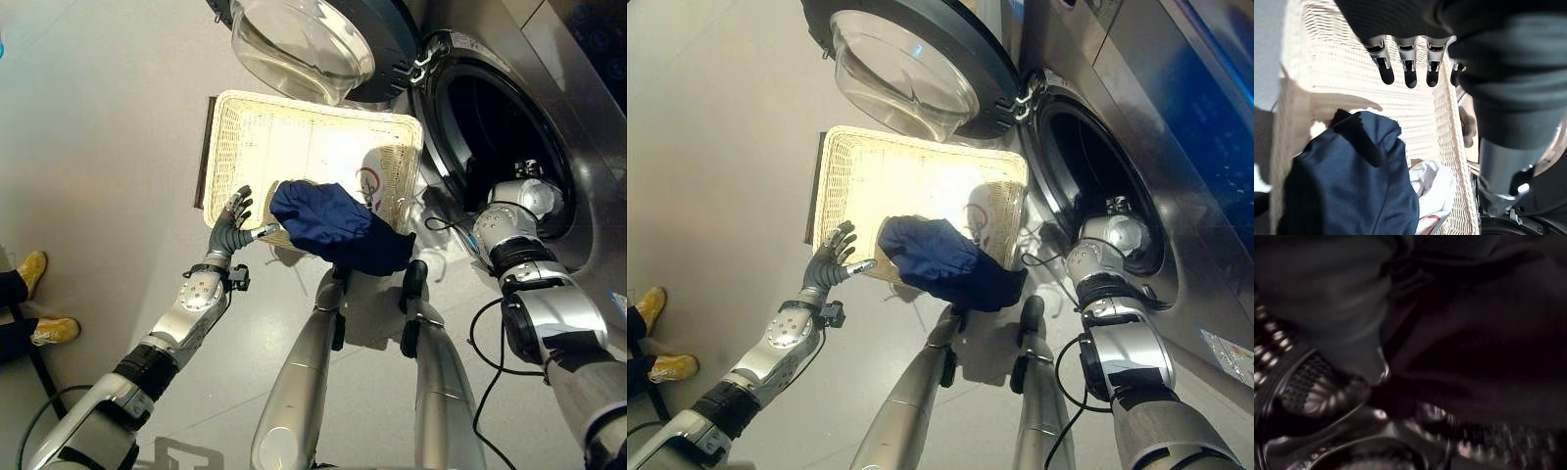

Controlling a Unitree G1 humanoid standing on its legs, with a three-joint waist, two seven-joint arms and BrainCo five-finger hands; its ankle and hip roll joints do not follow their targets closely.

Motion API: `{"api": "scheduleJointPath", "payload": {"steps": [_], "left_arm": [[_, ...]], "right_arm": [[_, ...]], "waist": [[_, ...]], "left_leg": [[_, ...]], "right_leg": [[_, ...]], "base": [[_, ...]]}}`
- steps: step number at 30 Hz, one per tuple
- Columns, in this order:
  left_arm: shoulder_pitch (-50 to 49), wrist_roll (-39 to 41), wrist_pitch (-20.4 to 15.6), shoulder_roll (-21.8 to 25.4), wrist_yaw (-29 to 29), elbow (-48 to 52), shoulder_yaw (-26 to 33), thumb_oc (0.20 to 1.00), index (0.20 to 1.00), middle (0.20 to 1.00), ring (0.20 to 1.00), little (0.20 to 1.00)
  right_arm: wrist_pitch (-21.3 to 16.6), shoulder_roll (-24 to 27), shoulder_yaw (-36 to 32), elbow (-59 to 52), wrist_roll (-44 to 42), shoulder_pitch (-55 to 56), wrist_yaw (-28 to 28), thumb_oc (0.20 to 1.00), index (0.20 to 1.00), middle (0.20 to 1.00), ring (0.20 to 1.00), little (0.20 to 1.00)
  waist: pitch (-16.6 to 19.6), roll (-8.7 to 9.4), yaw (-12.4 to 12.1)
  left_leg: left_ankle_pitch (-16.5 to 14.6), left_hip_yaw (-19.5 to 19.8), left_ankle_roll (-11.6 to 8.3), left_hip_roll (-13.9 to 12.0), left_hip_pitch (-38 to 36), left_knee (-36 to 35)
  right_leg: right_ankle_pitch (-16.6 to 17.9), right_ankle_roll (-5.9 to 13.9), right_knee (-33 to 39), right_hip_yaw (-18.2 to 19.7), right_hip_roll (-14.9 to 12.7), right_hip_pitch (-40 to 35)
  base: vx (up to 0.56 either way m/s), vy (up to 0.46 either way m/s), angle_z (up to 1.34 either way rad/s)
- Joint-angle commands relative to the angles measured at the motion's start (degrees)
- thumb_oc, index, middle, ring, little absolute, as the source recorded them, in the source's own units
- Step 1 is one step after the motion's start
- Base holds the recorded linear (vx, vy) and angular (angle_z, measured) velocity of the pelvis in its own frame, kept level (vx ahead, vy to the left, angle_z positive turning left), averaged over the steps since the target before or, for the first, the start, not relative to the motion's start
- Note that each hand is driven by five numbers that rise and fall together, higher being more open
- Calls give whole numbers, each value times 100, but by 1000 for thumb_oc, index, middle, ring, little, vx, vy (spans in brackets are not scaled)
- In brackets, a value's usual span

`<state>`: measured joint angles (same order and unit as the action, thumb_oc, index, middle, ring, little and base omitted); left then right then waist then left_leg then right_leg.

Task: Put the clothes into the washing machine.

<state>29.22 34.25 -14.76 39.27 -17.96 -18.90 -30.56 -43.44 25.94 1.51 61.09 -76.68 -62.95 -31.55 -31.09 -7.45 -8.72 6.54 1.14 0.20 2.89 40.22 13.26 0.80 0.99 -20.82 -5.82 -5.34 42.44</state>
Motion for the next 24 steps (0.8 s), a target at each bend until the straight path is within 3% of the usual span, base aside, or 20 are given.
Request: {"api": "scheduleJointPath", "payload": {"steps": [1, 3, 8, 9, 10, 12, 13, 14, 15, 16, 18, 19, 21, 24], "left_arm": [[205, -856, 21, 58, -667, -144, 296, 1000, 1000, 1000, 1000, 1000], [503, -1418, 258, 175, -998, -245, 193, 1000, 1000, 1000, 1000, 1000], [1041, -2339, 816, 321, -1405, -512, -36, 1000, 1000, 1000, 1000, 1000], [1160, -2463, 921, 331, -1484, -566, -100, 1000, 1000, 1000, 1000, 1000], [1318, -2697, 1120, 339, -1535, -595, -165, 1000, 1000, 1000, 1000, 1000], [1491, -2893, 1298, 406, -1541, -671, -291, 1000, 1000, 1000, 1000, 1000], [1656, -3095, 1445, 431, -1549, -759, -398, 1000, 1000, 1000, 1000, 1000], [1735, -3159, 1487, 453, -1527, -795, -454, 1000, 1000, 1000, 1000, 1000], [1900, -3297, 1620, 478, -1465, -857, -556, 1000, 1000, 1000, 1000, 1000], [2070, -3498, 1873, 499, -1270, -908, -681, 1000, 1000, 1000, 1000, 1000], [2276, -3651, 2023, 573, -1022, -1019, -828, 1000, 1000, 1000, 1000, 1000], [2417, -3710, 2252, 593, -777, -1100, -1044, 1000, 1000, 1000, 1000, 1000], [2484, -3845, 2579, 630, -384, -1281, -1231, 1000, 1000, 1000, 1000, 1000], [2520, -3920, 2751, 599, -190, -1404, -1348, 1000, 1000, 1000, 1000, 1000]], "right_arm": [[1403, 1138, 52, 11, -3328, -132, 2804, 1000, 1000, 1000, 1000, 1000], [1839, 888, 76, -151, -3632, -61, 3338, 1000, 1000, 1000, 1000, 1000], [2687, 416, 147, -625, -3632, 269, 3365, 1000, 1000, 1000, 1000, 1000], [2827, 426, 268, -545, -3420, 280, 3106, 1000, 1000, 1000, 1000, 1000], [2896, 429, 357, -474, -2501, 261, 2655, 1000, 1000, 1000, 1000, 1000], [2838, 489, 569, -343, -1312, 235, 2387, 1000, 1000, 1000, 1000, 1000], [2674, 547, 752, -217, -105, 160, 2168, 1000, 1000, 1000, 1000, 1000], [2489, 579, 857, -167, 245, 118, 2077, 1000, 1000, 1000, 1000, 1000], [2039, 632, 1051, -98, 987, 37, 1869, 1000, 1000, 1000, 1000, 1000], [1490, 689, 1300, -193, 2318, -9, 1551, 1000, 1000, 1000, 1000, 1000], [1217, 770, 1574, -365, 3323, -121, 988, 1000, 1000, 1000, 1000, 1000], [841, 860, 1788, -572, 3768, -214, 574, 1000, 1000, 1000, 1000, 1000], [594, 916, 1734, -804, 3679, -135, 477, 1000, 1000, 1000, 1000, 1000], [508, 900, 1691, -895, 3587, -81, 525, 1000, 1000, 1000, 1000, 1000]], "waist": [[130, -187, 395], [130, -159, 434], [130, -89, 542], [130, -78, 565], [130, -71, 584], [130, -54, 595], [130, -37, 602], [130, -31, 606], [130, -25, 619], [130, -17, 645], [130, 0, 684], [130, -2, 718], [130, 10, 800], [130, 8, 846]], "left_leg": [[-279, -55, 382, 491, -137, 49], [-222, -111, 374, 464, -47, 46], [-277, -188, 329, 432, -27, 86], [-269, -203, 322, 428, -11, 81], [-214, -221, 319, 428, 60, 71], [-257, -243, 309, 415, 19, 59], [-242, -257, 298, 408, 29, 43], [-237, -267, 294, 402, 35, 42], [-230, -283, 292, 394, 61, 44], [-223, -292, 294, 396, 106, 53], [-192, -316, 290, 400, 193, 87], [-255, -343, 285, 399, 201, 153], [-335, -363, 278, 401, 225, 229], [-370, -385, 276, 404, 232, 253]], "right_leg": [[303, 72, 247, -74, 388, -129], [391, 65, 298, -66, 386, -40], [389, 87, 336, 9, 390, -5], [403, 85, 354, 26, 396, 12], [458, 77, 388, 36, 404, 72], [426, 77, 424, 36, 397, 28], [448, 76, 470, 23, 387, 29], [459, 77, 485, 20, 380, 32], [482, 80, 504, 22, 379, 56], [509, 94, 515, 22, 379, 108], [575, 103, 543, 14, 359, 196], [551, 122, 524, 9, 348, 217], [530, 157, 503, 34, 344, 251], [526, 171, 509, 49, 342, 266]], "base": [[2, -58, -4], [-9, -46, -6], [0, -16, -15], [-7, -5, -16], [-8, -5, -12], [-7, -1, -11], [-25, -1, -12], [-29, -3, -13], [-27, 1, -8], [-29, 6, -6], [-38, 24, -4], [-26, 41, -7], [-6, 89, -7], [-11, 75, -6]]}}
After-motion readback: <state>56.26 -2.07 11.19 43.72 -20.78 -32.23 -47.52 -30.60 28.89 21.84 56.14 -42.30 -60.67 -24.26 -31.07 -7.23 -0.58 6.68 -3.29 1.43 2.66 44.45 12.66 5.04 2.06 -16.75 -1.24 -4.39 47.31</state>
